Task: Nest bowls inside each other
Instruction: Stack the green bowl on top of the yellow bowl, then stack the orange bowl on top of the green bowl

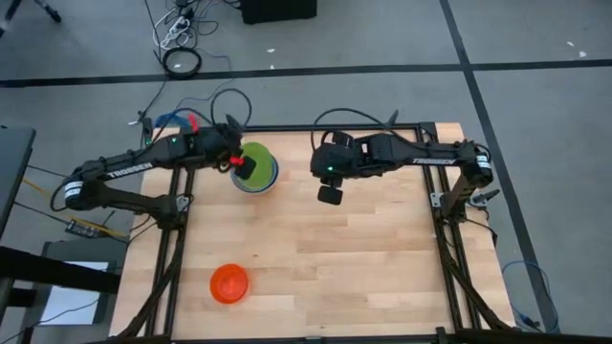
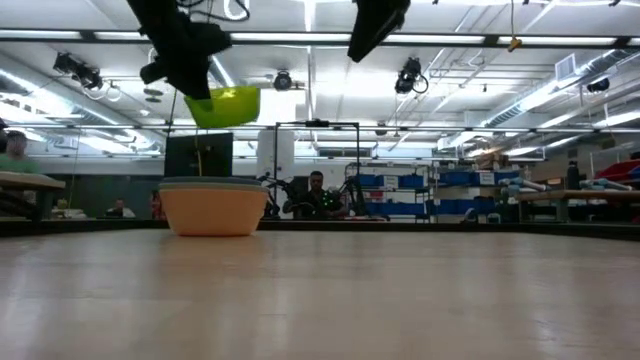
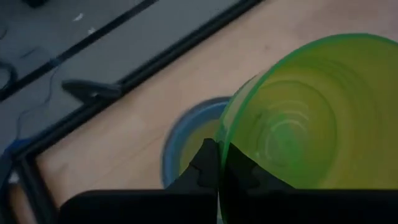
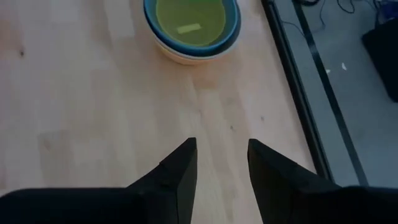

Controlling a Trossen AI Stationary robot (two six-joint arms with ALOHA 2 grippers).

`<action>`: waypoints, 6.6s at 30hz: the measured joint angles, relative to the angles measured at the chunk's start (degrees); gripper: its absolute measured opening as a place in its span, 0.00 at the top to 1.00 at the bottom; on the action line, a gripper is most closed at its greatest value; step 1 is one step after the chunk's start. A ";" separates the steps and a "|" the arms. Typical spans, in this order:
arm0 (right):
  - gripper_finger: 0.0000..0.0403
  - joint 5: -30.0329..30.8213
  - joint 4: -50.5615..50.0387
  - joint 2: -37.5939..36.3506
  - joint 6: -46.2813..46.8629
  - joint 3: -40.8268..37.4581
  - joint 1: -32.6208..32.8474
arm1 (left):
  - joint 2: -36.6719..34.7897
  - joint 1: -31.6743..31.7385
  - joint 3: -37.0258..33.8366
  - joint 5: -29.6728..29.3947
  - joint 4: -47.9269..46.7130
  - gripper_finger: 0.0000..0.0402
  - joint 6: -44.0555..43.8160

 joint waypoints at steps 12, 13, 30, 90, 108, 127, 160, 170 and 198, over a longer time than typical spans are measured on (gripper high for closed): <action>0.68 0.21 2.57 1.74 -0.24 -2.65 0.14 | 13.40 10.36 -2.37 7.34 1.35 0.97 4.42; 0.68 0.16 2.70 1.74 -0.24 -3.63 0.14 | 14.36 10.51 -2.40 8.07 1.29 0.96 4.44; 0.68 -0.18 20.00 1.63 0.66 -24.87 -2.85 | 16.76 13.78 -2.37 16.61 0.24 0.71 2.38; 0.68 4.35 28.21 -27.78 11.27 -47.32 -5.69 | 12.39 -58.77 -11.90 19.32 -1.49 0.70 -29.69; 0.68 3.81 29.15 -27.79 11.02 -47.25 -5.65 | 18.10 -60.98 -11.84 18.16 0.48 0.70 -31.79; 0.68 2.84 30.13 -27.79 10.49 -47.23 -5.65 | 23.98 -61.96 -11.80 19.02 3.68 0.98 -30.09; 0.68 2.80 33.02 -27.79 8.98 -47.23 -6.77 | 7.88 -33.52 -1.55 -22.23 -18.71 1.00 -24.28; 0.68 2.72 34.56 -27.79 8.98 -47.23 -6.79 | 6.60 -18.11 0.33 -20.75 -9.70 1.00 -6.42; 0.68 2.64 34.87 -27.79 9.00 -47.23 -6.81 | 10.14 9.68 -3.96 12.17 1.31 1.00 8.95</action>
